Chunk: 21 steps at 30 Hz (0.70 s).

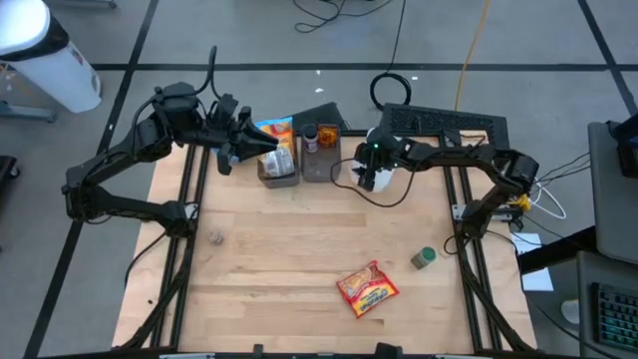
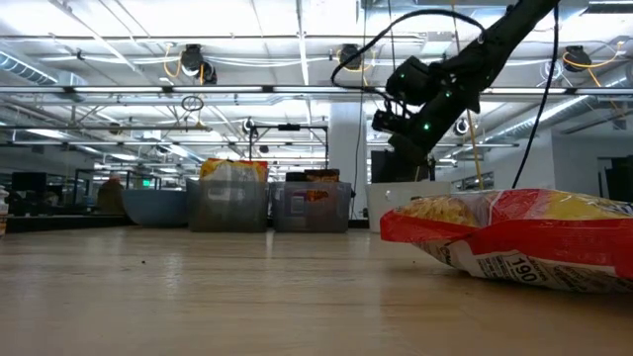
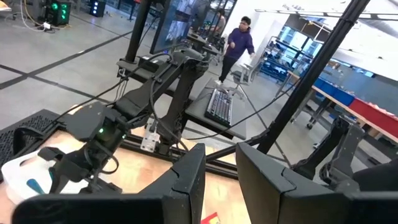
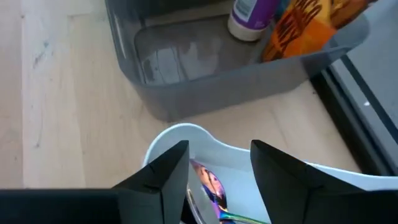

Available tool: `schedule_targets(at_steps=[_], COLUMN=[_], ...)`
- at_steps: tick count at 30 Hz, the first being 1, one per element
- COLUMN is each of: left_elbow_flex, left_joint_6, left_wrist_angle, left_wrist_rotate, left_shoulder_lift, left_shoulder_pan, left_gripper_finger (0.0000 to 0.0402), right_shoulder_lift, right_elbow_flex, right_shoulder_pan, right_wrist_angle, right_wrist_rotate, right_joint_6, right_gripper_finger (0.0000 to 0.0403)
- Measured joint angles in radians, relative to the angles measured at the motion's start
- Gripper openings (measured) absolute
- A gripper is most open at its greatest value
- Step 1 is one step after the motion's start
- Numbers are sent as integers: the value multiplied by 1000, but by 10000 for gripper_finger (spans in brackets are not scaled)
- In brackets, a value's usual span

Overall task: Pick & Place Food Item
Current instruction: Put the orange spoon into the white bin, then adjust the white bin

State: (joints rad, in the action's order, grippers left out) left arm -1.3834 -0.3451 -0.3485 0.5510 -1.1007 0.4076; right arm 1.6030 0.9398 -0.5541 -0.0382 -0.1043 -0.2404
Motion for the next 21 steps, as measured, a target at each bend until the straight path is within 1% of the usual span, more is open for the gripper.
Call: schedule_targets(at_steps=[7,11,15,21], left_elbow_flex=[0,0,0,0], left_joint_6=[2,3,23,68], left_wrist_angle=[-7,-39,-88,-122], left_wrist_rotate=[2,2,1,0], left_shoulder_lift=[0,0,0,0], left_shoulder_pan=[0,0,0,0], left_gripper_finger=[97,97,97,97], right_shoulder_lift=[-65,-133,-242,-426], right_elbow_flex=[0,1,1,2], right_shoulder_pan=[0,0,-1,12], right_wrist_angle=[-11,-52,-163,-376], right_wrist_rotate=[7,78,90,171], right_joint_6=[-7,9,18,108], right_gripper_finger=[165,165,164,161])
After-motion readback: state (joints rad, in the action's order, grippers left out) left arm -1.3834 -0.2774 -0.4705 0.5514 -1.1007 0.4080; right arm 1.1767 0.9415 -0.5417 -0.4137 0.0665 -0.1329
